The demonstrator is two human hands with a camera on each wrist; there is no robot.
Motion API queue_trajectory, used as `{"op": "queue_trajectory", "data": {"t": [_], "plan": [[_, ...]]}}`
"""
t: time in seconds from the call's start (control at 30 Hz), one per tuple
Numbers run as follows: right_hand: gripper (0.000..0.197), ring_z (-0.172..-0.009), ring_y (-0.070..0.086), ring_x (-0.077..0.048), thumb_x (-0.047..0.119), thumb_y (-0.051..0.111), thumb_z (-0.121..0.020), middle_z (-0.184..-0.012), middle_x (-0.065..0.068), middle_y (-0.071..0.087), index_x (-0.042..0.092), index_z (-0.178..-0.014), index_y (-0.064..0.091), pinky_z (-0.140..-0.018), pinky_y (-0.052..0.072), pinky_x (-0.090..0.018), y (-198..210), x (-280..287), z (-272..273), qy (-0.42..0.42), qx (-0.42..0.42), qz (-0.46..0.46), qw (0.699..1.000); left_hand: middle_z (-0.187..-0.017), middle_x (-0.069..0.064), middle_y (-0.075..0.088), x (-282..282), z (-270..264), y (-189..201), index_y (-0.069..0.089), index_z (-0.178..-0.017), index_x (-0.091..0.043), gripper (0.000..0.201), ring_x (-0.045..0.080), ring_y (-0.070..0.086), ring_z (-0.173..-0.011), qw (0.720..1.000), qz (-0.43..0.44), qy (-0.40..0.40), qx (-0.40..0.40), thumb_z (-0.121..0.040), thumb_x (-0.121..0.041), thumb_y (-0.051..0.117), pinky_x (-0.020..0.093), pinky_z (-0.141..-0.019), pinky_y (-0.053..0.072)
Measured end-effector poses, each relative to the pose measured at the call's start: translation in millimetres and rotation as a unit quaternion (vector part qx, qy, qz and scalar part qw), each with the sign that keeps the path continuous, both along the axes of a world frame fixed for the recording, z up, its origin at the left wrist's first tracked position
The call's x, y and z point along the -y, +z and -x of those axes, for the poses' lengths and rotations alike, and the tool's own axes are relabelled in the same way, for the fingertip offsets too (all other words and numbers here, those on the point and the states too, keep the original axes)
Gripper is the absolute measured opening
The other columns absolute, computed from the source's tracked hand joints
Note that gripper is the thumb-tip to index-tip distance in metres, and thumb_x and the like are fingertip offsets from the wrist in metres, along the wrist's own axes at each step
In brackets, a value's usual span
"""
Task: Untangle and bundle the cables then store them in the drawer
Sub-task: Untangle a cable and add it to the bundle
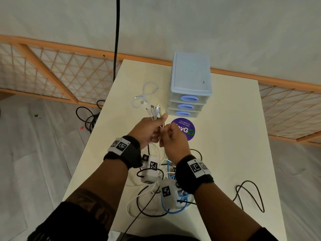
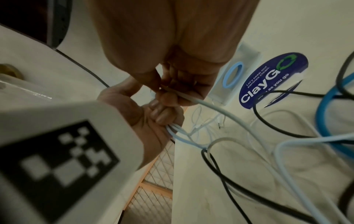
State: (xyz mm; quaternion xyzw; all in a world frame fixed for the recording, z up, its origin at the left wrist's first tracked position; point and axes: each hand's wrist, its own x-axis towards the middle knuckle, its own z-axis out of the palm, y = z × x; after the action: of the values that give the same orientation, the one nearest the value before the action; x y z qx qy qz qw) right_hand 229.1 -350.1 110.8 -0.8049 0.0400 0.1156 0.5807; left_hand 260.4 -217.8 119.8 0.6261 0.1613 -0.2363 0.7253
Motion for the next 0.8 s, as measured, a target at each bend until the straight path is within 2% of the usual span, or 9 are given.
{"op": "queue_trajectory", "data": {"t": [0.1,0.3,0.33,0.43,0.5,0.57,0.63,0.73,0.8], "plan": [[0.017,-0.054,0.059,-0.003,0.025,0.05,-0.103,-0.068,0.0,0.067,0.011,-0.095,0.056,-0.056,0.049,-0.018,0,0,6,0.006,0.008,0.016,1.0,-0.054,0.0,0.048,1,5,0,0.053,-0.074,-0.013,0.031,0.015,0.034,-0.05,0.999,-0.036,0.011,0.02,-0.104,-0.021,0.061,0.025,-0.046,0.027],[0.021,-0.06,0.064,-0.013,0.034,0.05,-0.102,-0.062,0.007,0.068,0.016,-0.096,0.061,-0.067,0.056,-0.036,-3,2,17,0.037,-0.037,0.013,0.999,-0.057,0.001,0.05,9,8,4,0.051,-0.075,-0.013,0.038,0.019,0.041,-0.05,0.995,-0.088,0.039,0.035,-0.109,-0.029,0.045,0.026,-0.051,0.035],[0.026,-0.058,0.061,-0.012,0.034,0.049,-0.103,-0.06,0.006,0.064,0.014,-0.093,0.062,-0.066,0.054,-0.034,-3,5,20,0.056,-0.049,0.001,0.997,-0.058,0.001,0.05,10,8,6,0.049,-0.076,-0.014,0.038,0.019,0.042,-0.049,0.994,-0.076,0.067,0.036,-0.11,-0.028,0.043,0.027,-0.05,0.037],[0.039,-0.054,0.051,-0.009,0.036,0.046,-0.106,-0.063,0.0,0.055,0.013,-0.078,0.061,-0.057,0.045,-0.014,-1,12,33,0.103,-0.073,-0.034,0.991,-0.054,-0.001,0.042,10,5,15,0.046,-0.078,-0.016,0.037,0.018,0.044,-0.048,0.986,0.016,0.163,0.033,-0.112,-0.028,0.039,0.028,-0.052,0.043],[0.039,-0.053,0.047,-0.014,0.036,0.048,-0.105,-0.059,-0.001,0.046,0.014,-0.073,0.055,-0.054,0.044,-0.018,-1,17,41,0.077,-0.13,-0.123,0.981,-0.054,-0.005,0.033,5,5,22,0.044,-0.079,-0.02,0.037,0.012,0.035,-0.044,0.982,0.065,0.173,0.027,-0.113,-0.033,0.037,0.024,-0.046,0.036],[0.04,-0.052,0.042,-0.019,0.033,0.05,-0.105,-0.056,-0.001,0.038,0.014,-0.07,0.051,-0.056,0.042,-0.027,-1,21,42,0.032,-0.187,-0.219,0.957,-0.055,-0.007,0.026,1,8,25,0.043,-0.078,-0.021,0.036,0.009,0.021,-0.043,0.987,0.068,0.141,0.032,-0.111,-0.036,0.043,0.022,-0.042,0.02],[0.033,-0.053,0.034,-0.018,0.025,0.046,-0.106,-0.056,0.001,0.036,0.014,-0.074,0.049,-0.057,0.036,-0.031,-1,24,39,-0.028,-0.216,-0.303,0.928,-0.055,-0.006,0.022,-3,12,24,0.043,-0.074,-0.022,0.038,0.01,0.016,-0.043,0.994,0.044,0.089,0.047,-0.107,-0.037,0.054,0.024,-0.044,0.014],[0.019,-0.053,0.025,-0.014,0.019,0.042,-0.105,-0.056,0.006,0.04,0.014,-0.088,0.047,-0.052,0.027,-0.028,6,29,29,-0.102,-0.228,-0.404,0.88,-0.053,-0.003,0.021,-6,21,22,0.037,-0.063,-0.024,0.048,0.015,0.013,-0.045,0.996,-0.047,-0.011,0.081,-0.1,-0.032,0.068,0.023,-0.046,0.016],[0.02,-0.047,0.024,-0.01,0.019,0.041,-0.105,-0.054,0.007,0.039,0.013,-0.088,0.049,-0.05,0.021,-0.026,13,28,27,-0.094,-0.227,-0.396,0.885,-0.049,0.001,0.027,-8,26,21,0.042,-0.054,-0.019,0.055,0.017,0.021,-0.043,0.979,-0.147,-0.08,0.116,-0.099,-0.036,0.069,0.024,-0.046,0.024]]}}
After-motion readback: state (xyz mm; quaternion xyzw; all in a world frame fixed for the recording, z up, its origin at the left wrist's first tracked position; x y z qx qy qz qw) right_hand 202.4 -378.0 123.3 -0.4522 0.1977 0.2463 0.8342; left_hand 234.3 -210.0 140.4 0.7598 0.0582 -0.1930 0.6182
